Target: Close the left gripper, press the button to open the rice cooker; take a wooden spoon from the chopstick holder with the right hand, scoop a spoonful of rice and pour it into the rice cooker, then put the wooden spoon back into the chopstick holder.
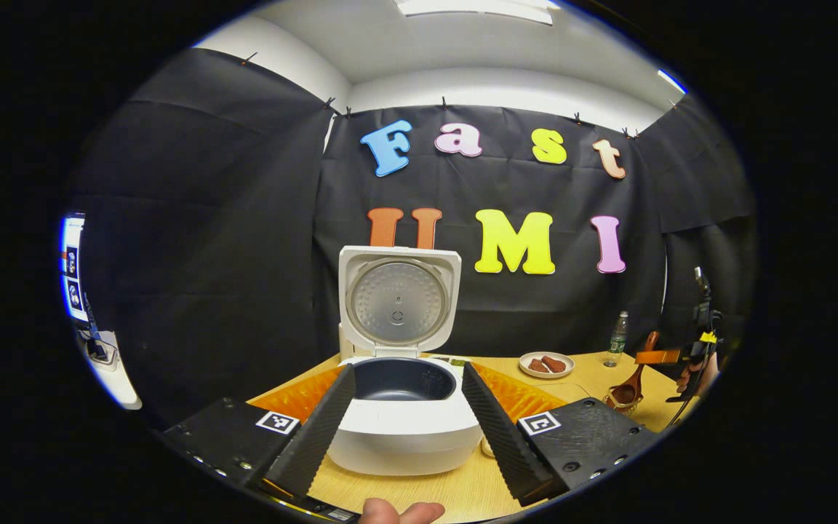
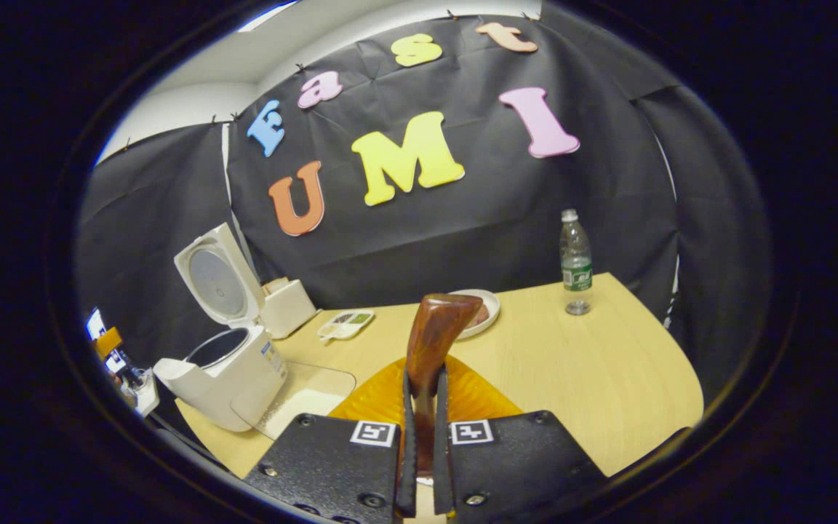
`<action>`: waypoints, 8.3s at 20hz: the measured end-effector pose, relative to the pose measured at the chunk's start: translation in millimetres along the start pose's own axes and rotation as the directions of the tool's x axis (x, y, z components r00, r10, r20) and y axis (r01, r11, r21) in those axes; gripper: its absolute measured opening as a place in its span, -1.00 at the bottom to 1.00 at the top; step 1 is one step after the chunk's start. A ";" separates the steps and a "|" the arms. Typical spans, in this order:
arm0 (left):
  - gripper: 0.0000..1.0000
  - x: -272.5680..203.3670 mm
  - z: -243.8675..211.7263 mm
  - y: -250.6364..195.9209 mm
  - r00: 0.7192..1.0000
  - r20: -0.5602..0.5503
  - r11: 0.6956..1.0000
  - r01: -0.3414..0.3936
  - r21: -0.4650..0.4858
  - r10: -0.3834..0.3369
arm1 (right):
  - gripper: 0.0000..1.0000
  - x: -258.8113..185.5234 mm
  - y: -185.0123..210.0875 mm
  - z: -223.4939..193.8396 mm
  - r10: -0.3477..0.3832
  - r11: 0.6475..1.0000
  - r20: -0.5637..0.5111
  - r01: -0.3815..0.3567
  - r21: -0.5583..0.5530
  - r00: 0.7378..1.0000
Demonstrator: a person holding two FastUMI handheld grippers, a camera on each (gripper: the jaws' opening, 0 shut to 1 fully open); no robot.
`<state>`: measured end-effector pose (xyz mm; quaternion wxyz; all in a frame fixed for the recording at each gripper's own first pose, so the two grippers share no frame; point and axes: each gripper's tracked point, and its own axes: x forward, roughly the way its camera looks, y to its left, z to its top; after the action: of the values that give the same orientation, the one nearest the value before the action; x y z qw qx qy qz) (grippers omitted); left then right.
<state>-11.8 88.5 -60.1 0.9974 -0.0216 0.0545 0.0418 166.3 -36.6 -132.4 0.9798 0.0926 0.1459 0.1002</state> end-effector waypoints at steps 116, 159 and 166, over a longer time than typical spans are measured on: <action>0.89 -44.1 -40.7 108.6 0.997 0.030 0.995 -0.070 -0.071 0.073 | -0.72 160.7 432.7 27.1 0.176 0.970 -0.026 -0.178 -0.165 0.984; 0.89 -54.6 -23.5 50.1 0.998 0.064 0.996 0.023 -0.091 -0.017 | -0.72 -3.1 160.5 114.5 -0.107 0.981 0.152 0.129 -0.145 0.983; 0.89 -46.9 -35.2 50.0 0.999 0.047 0.996 0.018 -0.084 -0.014 | -0.73 -12.7 49.5 61.0 -0.269 0.956 0.107 0.279 -0.090 0.957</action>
<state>-66.3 132.8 -91.8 0.9969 -0.0632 0.0294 0.0365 164.6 -1.2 -61.2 0.9935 0.0248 0.1059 -0.0337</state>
